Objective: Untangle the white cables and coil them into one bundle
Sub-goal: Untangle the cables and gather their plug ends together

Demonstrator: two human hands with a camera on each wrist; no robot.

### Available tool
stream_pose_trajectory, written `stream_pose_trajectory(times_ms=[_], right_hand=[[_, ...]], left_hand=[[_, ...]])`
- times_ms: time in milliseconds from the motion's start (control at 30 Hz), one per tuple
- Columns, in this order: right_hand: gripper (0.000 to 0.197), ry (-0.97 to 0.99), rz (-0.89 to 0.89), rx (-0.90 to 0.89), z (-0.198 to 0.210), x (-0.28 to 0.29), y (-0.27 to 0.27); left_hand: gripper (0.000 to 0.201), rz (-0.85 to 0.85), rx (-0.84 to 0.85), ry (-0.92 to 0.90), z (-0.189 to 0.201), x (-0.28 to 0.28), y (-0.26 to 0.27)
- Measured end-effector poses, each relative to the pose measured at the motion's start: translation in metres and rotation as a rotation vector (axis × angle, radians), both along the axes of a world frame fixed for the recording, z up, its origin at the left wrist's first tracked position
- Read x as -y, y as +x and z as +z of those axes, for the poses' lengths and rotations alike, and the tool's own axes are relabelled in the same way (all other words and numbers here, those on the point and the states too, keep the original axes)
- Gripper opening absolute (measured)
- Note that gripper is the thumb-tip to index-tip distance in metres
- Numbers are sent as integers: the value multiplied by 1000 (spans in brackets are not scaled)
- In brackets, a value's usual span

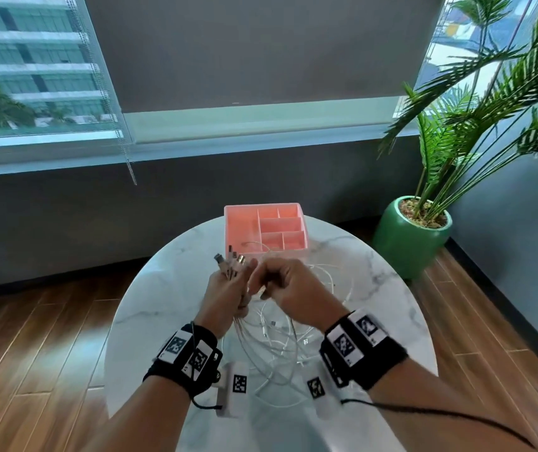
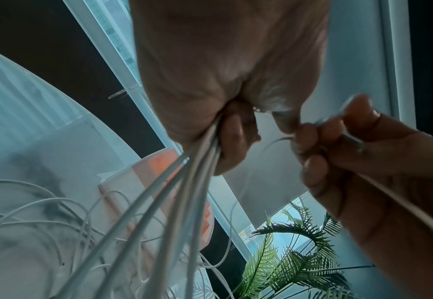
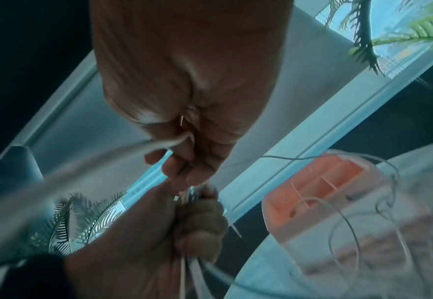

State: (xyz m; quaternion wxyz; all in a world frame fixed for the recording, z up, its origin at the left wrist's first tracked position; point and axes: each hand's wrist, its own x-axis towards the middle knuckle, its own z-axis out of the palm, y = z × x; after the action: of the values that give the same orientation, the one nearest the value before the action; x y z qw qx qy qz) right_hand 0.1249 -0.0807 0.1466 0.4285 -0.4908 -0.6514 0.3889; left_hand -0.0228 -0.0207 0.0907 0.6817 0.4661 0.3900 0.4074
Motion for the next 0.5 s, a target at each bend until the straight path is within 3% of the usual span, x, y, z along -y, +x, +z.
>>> stream_pose_trajectory(times_ms=[167,233,300,400,500], right_hand=[[42,-34,35,-7,-30,13,-18],[26,-71,1,-89,-36,15,-17],[6,-160,-193,-234,-41,11,-9],[36,-438,-498,-481,-51,-5,8],[55,-629,-463,-813,-54,-26,32]], left_hand=[[23,61,-112,35,-8,-3,-2],[21,82,-117,39,-7,-4,-4],[25,57,-76,21,-4,-2,-5],[22,18,-37,57,-1,1,-7],[20,-61,-73,101,0,4,-8]])
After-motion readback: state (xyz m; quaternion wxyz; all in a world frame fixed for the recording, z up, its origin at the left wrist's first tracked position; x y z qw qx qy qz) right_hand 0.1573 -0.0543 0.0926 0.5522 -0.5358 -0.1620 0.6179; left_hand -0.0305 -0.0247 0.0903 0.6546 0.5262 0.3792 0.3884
